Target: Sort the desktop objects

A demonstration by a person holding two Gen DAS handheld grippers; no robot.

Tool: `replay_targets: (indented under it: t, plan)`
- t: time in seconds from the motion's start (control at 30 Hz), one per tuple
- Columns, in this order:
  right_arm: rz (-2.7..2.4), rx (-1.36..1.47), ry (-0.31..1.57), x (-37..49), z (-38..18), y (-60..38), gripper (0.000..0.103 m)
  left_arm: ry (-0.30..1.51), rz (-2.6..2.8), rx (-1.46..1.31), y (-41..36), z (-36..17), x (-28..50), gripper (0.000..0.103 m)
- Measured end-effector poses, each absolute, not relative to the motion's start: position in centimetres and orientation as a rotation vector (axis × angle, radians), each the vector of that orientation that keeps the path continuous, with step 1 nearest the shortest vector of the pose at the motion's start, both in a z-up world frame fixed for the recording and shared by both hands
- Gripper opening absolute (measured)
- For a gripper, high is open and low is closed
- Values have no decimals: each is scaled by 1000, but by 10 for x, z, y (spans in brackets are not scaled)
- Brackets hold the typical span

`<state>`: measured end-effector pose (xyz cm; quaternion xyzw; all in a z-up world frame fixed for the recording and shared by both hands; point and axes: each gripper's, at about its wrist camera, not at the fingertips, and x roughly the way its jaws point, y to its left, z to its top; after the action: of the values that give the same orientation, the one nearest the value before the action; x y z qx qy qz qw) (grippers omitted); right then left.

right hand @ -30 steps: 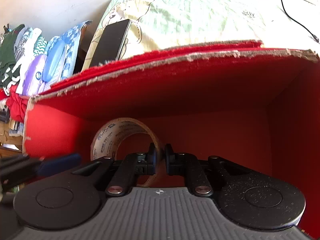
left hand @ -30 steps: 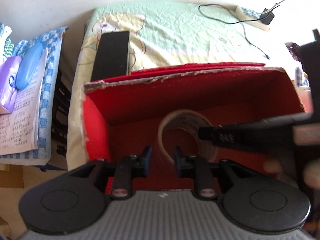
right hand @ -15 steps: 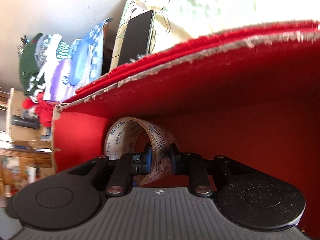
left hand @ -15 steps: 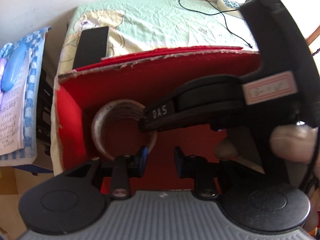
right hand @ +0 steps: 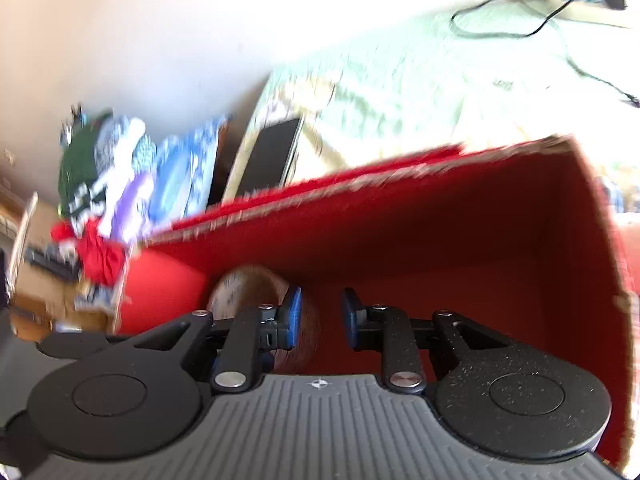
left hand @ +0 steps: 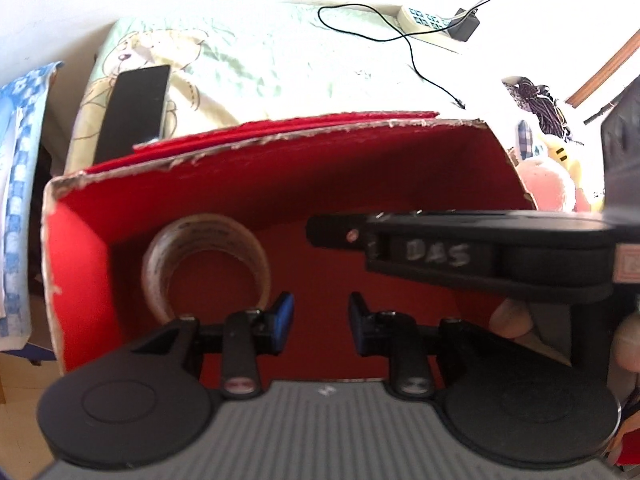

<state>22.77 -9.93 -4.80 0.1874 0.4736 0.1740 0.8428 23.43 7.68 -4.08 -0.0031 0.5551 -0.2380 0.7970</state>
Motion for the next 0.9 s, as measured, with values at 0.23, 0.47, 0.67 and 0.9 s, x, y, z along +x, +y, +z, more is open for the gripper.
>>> replay_targets:
  t: [0.23, 0.47, 0.67, 0.9]
  plan:
    - [272, 452, 955, 232, -54, -98, 22, 1236, -529, 27, 60, -53, 244, 25]
    - [278, 424, 933, 235, -51, -90, 22, 1329, -441, 40, 58, -72, 261, 26]
    - [264, 435, 928, 231, -51, -95, 22, 1287, -379, 28, 65, -70, 257, 36]
    - [257, 424, 923, 230, -51, -94, 22, 1272, -312, -27, 76, -69, 264, 39]
